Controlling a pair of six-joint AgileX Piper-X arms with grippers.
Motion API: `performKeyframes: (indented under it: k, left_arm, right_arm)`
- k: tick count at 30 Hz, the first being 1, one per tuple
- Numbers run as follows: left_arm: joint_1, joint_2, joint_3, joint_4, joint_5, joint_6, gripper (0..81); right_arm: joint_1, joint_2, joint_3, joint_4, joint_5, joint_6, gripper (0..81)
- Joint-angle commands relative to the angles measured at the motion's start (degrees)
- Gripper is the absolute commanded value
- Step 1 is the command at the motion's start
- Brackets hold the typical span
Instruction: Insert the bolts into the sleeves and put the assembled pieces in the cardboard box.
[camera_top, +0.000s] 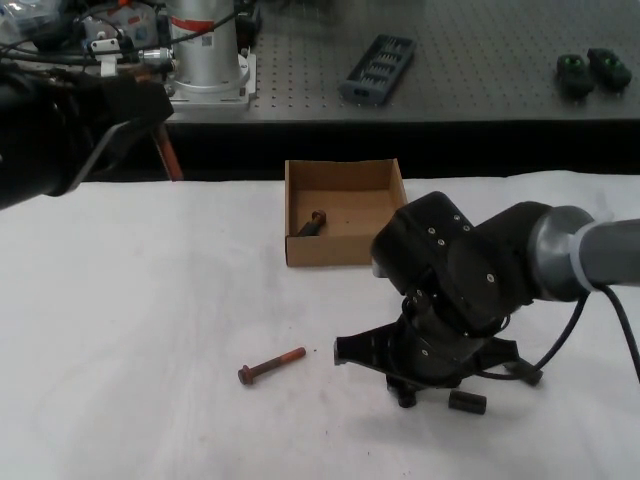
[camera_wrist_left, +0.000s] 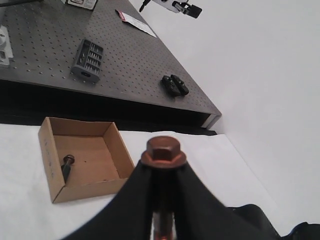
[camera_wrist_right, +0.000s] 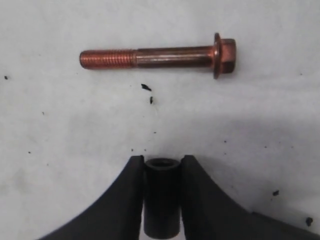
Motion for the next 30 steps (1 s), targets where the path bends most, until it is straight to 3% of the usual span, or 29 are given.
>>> performKeyframes:
  k: [1,9,16,25,30]
  left_arm:
    - [0.2,-0.6,-0.3,-0.6,0.5,-0.6,6.2]
    - [0.2,-0.6,-0.3,-0.4,0.5,-0.6,6.2]
    - [0.2,-0.6,-0.3,-0.5,0.8,-0.6,6.2]
    - [0.2,-0.6,-0.3,-0.5,0.8,-1.0,6.2]
    - [0.2,-0.6,-0.3,-0.5,0.8,-1.0,6.2]
  right_arm:
    - [-0.2,0.3,-0.8,0.9,0.1,0.5,13.9]
    - [-0.2,0.3,-0.8,5.7,0.1,-0.8,14.1]
    - [-0.2,0.3,-0.8,6.2,-0.8,-0.8,21.0]
    - [-0.2,0.3,-0.8,8.5,-0.8,-0.8,20.8]
    - [-0.2,0.3,-0.8,8.6,-0.8,-1.7,12.3]
